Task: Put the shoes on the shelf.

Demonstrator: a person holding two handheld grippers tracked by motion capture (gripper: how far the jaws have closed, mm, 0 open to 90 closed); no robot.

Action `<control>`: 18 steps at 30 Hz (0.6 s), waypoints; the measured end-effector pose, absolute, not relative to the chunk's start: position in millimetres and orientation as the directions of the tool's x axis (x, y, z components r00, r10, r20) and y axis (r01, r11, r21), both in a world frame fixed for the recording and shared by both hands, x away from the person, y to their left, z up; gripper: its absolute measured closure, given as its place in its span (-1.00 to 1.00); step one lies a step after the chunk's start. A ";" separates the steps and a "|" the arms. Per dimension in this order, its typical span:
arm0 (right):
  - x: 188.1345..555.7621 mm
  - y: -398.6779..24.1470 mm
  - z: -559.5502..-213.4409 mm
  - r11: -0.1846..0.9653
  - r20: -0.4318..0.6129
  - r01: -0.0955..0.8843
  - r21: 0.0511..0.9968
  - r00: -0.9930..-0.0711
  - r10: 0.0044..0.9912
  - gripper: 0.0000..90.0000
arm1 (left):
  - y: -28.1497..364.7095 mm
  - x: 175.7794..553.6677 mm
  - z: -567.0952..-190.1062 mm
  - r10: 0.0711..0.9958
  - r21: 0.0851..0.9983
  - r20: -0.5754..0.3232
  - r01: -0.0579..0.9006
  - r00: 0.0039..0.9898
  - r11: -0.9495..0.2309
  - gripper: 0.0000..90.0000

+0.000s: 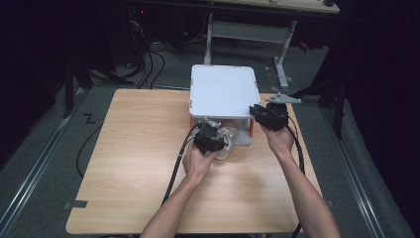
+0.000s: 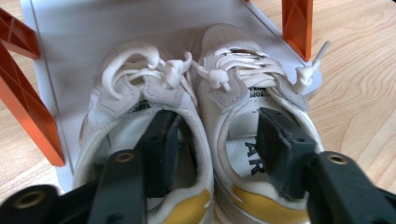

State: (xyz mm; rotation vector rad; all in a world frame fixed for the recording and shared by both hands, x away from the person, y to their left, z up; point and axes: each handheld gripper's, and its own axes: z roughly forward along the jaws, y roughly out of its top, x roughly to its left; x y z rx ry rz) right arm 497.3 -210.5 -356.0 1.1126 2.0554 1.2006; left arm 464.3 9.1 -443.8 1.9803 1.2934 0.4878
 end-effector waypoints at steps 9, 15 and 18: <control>496.8 -209.8 -356.2 0.283 -0.034 0.389 0.877 -0.537 0.843 0.66 | 16.0 453.3 -425.8 0.902 0.771 -0.068 0.596 0.426 -0.223 -0.19; 496.8 -209.9 -356.4 0.283 -0.035 0.387 0.878 -0.537 0.843 0.66 | 21.3 438.8 -416.0 0.896 0.769 -0.067 0.595 0.440 -0.234 -0.35; 496.4 -209.6 -356.5 0.283 -0.036 0.386 0.878 -0.536 0.844 0.66 | 27.1 430.0 -415.8 0.893 0.750 -0.064 0.612 0.445 -0.251 -0.49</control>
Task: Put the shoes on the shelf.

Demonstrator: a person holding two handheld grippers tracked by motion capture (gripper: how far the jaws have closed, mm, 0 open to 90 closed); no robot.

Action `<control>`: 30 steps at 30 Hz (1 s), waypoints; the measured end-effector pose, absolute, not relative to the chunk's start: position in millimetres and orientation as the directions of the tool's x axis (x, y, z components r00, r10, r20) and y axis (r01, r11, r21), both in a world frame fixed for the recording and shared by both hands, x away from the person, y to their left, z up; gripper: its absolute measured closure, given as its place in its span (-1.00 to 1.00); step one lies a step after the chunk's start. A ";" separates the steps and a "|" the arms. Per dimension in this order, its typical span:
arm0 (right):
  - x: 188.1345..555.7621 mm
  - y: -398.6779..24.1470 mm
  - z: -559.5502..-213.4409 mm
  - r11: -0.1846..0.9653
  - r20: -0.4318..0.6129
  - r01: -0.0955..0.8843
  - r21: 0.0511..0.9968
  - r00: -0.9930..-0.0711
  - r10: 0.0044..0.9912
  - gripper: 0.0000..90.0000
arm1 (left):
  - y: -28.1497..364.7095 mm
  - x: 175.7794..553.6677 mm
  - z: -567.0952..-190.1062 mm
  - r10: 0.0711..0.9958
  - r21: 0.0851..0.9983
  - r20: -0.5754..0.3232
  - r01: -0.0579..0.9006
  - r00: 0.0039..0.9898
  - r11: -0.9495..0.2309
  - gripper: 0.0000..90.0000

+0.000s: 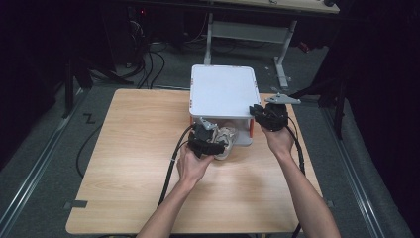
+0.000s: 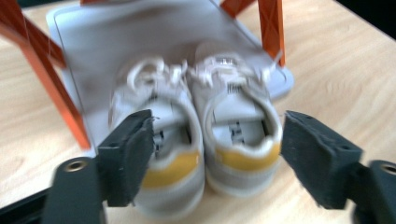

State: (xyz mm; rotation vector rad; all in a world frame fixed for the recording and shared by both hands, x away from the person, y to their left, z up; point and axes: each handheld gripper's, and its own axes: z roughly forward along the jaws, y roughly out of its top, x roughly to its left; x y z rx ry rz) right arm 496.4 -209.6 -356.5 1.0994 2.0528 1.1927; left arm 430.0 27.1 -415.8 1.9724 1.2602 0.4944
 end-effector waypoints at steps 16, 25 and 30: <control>496.2 -209.6 -357.0 0.286 -0.042 0.381 0.879 -0.537 0.843 0.64 | 26.8 424.0 -448.8 0.900 0.612 -0.028 0.719 0.434 -0.328 -0.80; 495.3 -208.4 -357.3 0.294 -0.056 0.373 0.880 -0.532 0.845 0.63 | 11.3 427.0 -454.2 0.921 0.584 0.037 0.740 0.388 -0.335 -0.83; 495.4 -208.5 -357.6 0.292 -0.055 0.371 0.882 -0.533 0.844 0.63 | 8.7 428.4 -453.5 0.927 0.578 0.046 0.747 0.372 -0.328 -0.77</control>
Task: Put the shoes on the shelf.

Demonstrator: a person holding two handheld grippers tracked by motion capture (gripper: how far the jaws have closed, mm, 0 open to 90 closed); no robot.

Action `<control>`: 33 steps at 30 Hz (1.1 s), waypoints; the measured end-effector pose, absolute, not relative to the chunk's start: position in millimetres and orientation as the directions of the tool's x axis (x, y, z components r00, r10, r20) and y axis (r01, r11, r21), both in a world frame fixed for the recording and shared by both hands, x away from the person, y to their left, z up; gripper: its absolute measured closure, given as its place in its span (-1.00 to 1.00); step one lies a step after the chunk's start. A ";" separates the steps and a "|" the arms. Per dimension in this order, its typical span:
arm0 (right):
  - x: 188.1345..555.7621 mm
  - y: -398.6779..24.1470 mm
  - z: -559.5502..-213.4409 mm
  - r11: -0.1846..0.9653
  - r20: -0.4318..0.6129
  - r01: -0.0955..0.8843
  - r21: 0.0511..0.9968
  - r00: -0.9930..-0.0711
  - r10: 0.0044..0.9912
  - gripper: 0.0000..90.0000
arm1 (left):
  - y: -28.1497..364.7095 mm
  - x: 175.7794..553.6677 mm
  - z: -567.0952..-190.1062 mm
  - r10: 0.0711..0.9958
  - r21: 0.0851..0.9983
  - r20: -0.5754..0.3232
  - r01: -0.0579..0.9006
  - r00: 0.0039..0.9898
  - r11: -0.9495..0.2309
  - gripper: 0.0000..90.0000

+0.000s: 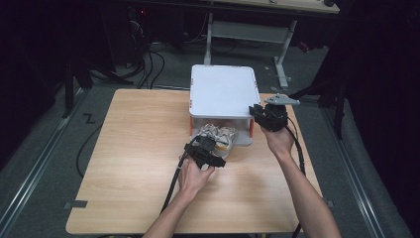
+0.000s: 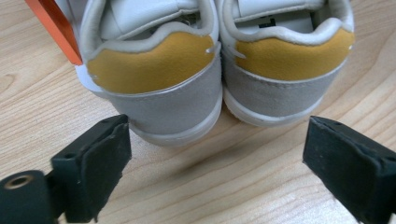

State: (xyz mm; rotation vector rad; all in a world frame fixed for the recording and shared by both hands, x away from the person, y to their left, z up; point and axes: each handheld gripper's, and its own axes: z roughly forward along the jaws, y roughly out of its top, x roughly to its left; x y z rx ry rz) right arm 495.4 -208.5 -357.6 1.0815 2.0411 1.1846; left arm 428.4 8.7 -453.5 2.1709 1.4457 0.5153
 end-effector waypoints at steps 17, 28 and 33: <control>495.8 -209.4 -358.6 0.281 -0.044 0.370 0.885 -0.536 0.843 0.63 | -0.2 447.3 -449.8 0.954 0.586 -0.027 0.778 0.298 -0.227 -0.65; 496.1 -209.8 -358.4 0.276 -0.036 0.376 0.884 -0.536 0.844 0.63 | -10.0 463.3 -453.8 0.965 0.620 -0.056 0.767 0.256 -0.168 -0.64; 496.3 -210.1 -358.6 0.275 -0.035 0.374 0.886 -0.536 0.843 0.63 | -13.6 469.5 -457.9 0.971 0.652 -0.072 0.748 0.227 -0.126 -0.63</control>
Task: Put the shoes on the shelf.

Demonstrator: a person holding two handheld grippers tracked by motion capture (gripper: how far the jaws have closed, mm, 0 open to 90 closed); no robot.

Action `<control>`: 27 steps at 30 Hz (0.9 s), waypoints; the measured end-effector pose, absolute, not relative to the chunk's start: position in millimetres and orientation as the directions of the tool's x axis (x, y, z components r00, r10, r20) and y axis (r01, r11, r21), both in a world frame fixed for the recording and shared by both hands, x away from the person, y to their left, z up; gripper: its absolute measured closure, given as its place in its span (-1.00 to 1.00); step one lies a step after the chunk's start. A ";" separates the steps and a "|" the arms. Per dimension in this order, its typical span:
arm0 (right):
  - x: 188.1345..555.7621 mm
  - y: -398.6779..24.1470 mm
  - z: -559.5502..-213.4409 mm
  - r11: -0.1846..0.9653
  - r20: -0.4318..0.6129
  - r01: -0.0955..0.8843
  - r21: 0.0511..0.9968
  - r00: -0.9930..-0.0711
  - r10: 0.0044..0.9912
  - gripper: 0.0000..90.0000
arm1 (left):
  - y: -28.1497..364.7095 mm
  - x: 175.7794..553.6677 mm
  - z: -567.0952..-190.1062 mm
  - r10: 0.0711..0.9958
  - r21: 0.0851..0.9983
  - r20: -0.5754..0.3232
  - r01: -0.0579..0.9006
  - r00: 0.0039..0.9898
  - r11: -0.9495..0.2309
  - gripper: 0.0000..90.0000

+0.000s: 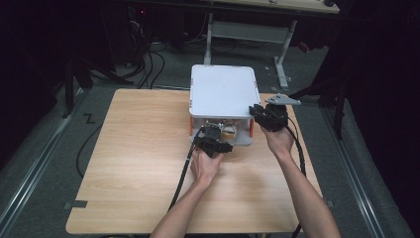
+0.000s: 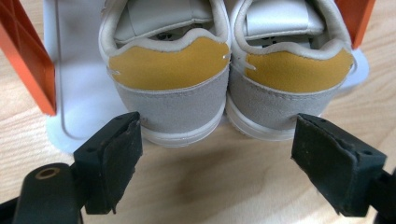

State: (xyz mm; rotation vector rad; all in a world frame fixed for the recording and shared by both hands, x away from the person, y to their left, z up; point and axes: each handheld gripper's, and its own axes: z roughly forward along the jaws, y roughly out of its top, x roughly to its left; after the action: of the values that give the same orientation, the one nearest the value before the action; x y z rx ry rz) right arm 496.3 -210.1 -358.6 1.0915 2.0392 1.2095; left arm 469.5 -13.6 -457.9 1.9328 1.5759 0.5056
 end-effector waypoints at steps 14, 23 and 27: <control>496.3 -210.4 -358.9 0.271 -0.032 0.374 0.887 -0.536 0.844 0.63 | -20.3 483.7 -469.3 0.979 0.711 -0.095 0.701 0.181 -0.060 -0.61; 496.8 -210.9 -358.8 0.272 -0.028 0.376 0.886 -0.541 0.841 0.64 | -23.7 492.5 -471.0 0.981 0.719 -0.099 0.693 0.167 -0.045 -0.61; 496.9 -211.2 -358.9 0.269 -0.025 0.376 0.887 -0.543 0.840 0.65 | -23.4 495.7 -471.5 0.978 0.723 -0.097 0.689 0.182 -0.056 -0.61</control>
State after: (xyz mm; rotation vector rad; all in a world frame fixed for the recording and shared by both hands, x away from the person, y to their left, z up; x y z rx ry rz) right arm 496.9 -211.2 -358.9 1.0934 2.0453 1.2217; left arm 495.7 -23.4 -471.5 1.8112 1.5707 0.5692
